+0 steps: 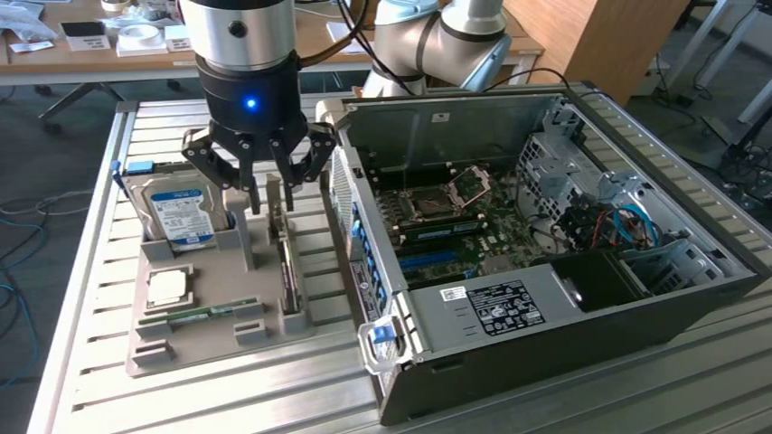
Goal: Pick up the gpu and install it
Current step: 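Pick up the gpu and move the gpu toward the slot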
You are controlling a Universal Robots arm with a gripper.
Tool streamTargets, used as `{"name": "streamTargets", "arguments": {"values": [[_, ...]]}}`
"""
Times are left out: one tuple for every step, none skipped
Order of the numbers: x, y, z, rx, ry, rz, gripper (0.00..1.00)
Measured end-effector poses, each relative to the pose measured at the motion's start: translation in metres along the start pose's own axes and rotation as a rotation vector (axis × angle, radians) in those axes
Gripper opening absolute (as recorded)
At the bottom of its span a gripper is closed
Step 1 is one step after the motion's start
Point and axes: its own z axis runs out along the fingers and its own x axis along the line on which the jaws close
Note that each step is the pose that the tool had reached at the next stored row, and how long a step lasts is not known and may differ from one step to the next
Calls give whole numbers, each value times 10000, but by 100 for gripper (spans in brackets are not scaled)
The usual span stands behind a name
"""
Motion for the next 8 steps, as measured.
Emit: {"name": "streamTargets", "arguments": {"values": [[0, 0, 10, -4, -4, 0, 41], [0, -1, 21, -3, -3, 0, 41], [1, -2, 34, -2, -1, 0, 41], [1, -2, 49, -1, -1, 0, 41], [1, -3, 60, -1, -1, 0, 41], [1, -3, 62, 0, 0, 0, 41], [2, -3, 62, 1, 2, 0, 41], [2, -3, 63, 1, 2, 0, 41]]}}
